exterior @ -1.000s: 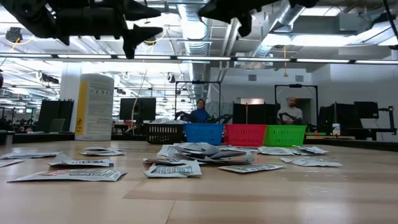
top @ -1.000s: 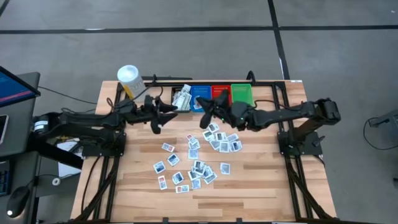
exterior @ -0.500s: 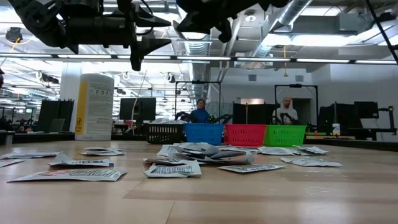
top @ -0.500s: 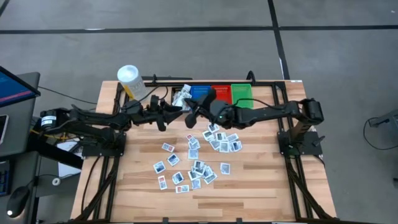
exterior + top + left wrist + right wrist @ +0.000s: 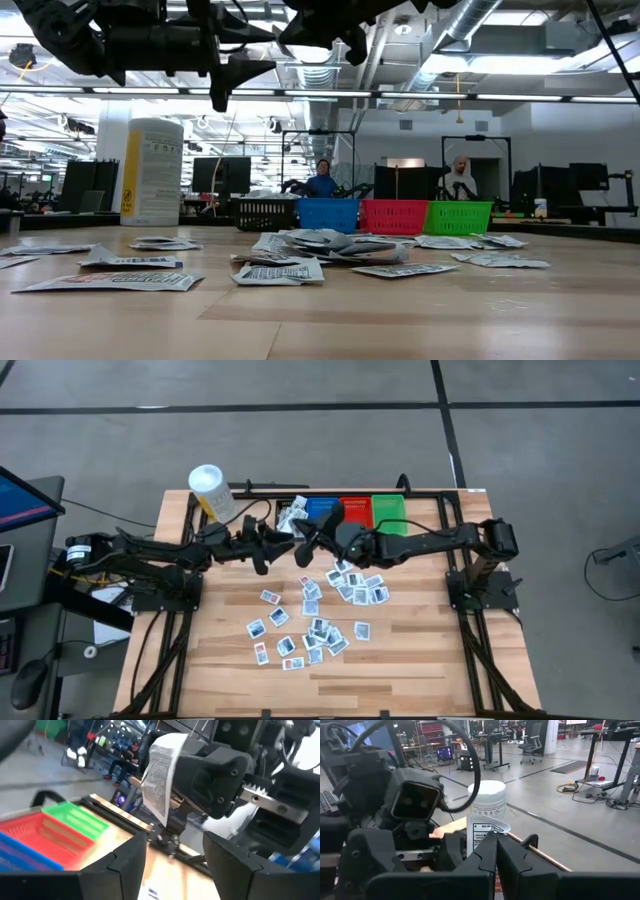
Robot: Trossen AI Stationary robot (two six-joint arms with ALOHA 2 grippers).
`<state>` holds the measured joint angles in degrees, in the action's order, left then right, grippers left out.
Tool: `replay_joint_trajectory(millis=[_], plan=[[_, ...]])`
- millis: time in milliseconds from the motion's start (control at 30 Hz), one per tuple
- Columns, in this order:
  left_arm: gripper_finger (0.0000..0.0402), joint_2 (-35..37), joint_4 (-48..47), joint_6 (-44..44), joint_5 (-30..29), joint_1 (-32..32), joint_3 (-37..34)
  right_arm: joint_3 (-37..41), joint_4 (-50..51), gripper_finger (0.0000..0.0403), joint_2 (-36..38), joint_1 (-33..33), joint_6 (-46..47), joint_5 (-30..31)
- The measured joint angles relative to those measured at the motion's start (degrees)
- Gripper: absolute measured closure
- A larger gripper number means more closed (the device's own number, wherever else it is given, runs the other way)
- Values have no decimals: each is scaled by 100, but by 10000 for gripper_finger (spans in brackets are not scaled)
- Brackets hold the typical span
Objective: Pick & Place First Aid Supplies
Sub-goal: Put the orange ointment pack in the blue bin
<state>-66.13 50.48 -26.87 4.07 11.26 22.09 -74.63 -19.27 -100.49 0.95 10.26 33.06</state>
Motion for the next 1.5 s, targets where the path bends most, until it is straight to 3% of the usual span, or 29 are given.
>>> replay_joint_trajectory(millis=[200, 400, 800, 1167, 1500], plan=[[204, -1, -2, 1024, -33, -32, 0, 0, 3, 403, 0, 28, 18, 0], [204, -2, 2, 1035, -743, -23, 0, 0, 0, 403, 0, 61, -14, 0], [204, -15, 11, 996, -829, -163, 57, 0, 48, 403, 0, 52, -127, 0], [204, -942, 8, 989, -647, -165, 620, 0, 77, 403, 0, 48, -169, 0], [204, -687, -13, 994, -750, -163, 682, 0, 178, 403, 0, 52, -183, 0]])
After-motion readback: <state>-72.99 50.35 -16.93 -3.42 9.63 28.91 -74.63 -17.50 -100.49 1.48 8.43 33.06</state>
